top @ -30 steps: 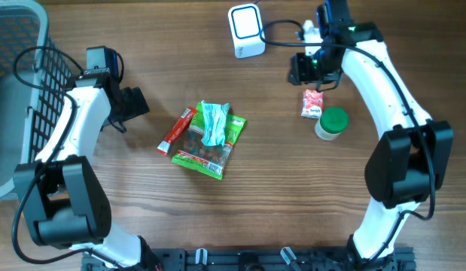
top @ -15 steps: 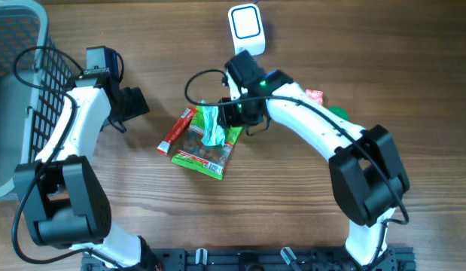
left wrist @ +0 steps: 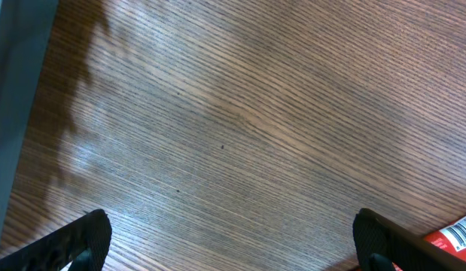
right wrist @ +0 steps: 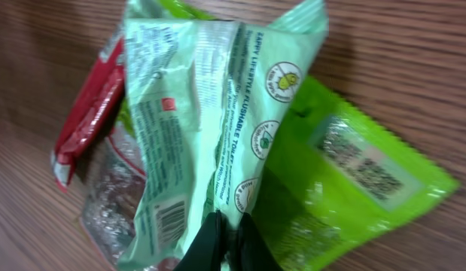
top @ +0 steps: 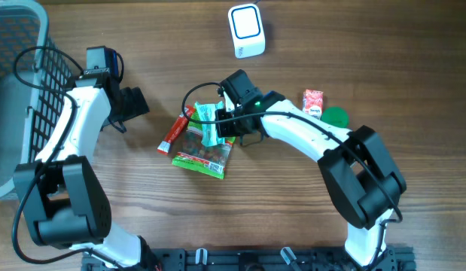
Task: Scan the item barcode
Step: 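Reach the right gripper to the pile and grasp the light-green packet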
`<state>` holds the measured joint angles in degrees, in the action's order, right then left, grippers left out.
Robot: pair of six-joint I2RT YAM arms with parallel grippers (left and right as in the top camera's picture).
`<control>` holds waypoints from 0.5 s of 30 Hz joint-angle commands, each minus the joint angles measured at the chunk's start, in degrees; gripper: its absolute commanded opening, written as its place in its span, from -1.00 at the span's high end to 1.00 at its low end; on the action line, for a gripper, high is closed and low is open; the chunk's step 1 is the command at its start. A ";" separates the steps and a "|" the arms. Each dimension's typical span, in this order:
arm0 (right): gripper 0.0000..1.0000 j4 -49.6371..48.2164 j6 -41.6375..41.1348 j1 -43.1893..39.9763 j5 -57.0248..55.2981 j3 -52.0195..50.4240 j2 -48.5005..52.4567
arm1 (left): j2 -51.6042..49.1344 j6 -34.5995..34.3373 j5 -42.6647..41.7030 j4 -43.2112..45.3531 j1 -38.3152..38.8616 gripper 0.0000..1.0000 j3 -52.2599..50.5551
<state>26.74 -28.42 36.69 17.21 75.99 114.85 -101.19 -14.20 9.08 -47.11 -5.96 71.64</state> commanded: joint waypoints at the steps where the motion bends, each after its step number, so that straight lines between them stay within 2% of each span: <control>1: 0.91 2.58 6.03 -4.44 -0.61 -0.57 -4.48 | 0.94 0.50 -0.31 0.00 -0.28 -1.00 0.81; 4: 0.92 9.99 14.80 -10.21 -0.66 -0.57 -12.74 | 0.94 0.50 -0.31 0.00 -0.28 -1.00 0.81; 10: 0.91 19.32 21.09 -13.84 -0.94 -1.03 -14.03 | 0.94 0.50 -0.31 0.00 -0.28 -1.00 0.81; 15: 0.90 16.74 20.72 -13.81 -1.31 -4.28 -13.05 | 0.94 0.48 -0.31 0.00 -0.28 -1.00 0.81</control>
<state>45.01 -9.21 22.72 16.47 73.36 100.60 -101.19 -14.20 9.08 -47.11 -5.96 71.64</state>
